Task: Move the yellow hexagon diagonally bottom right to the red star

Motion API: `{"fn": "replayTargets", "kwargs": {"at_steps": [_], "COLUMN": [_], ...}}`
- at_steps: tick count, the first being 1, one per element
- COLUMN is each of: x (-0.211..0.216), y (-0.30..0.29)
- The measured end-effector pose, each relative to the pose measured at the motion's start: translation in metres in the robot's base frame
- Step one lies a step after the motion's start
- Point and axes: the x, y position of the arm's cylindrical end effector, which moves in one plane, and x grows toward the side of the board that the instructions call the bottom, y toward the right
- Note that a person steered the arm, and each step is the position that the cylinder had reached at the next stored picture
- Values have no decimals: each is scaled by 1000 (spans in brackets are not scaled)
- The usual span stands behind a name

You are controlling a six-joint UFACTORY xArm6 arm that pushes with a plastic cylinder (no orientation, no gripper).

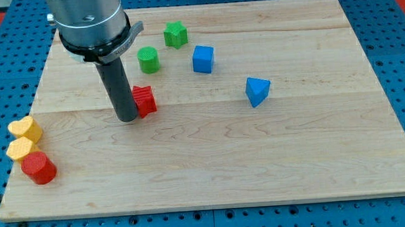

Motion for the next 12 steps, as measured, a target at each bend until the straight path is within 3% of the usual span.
{"fn": "replayTargets", "kwargs": {"at_steps": [2, 3, 4, 5, 7, 9, 10, 12], "x": [24, 66, 145, 151, 137, 54, 65, 55], "y": [2, -2, -3, -42, -180, -126, -66, -120]}}
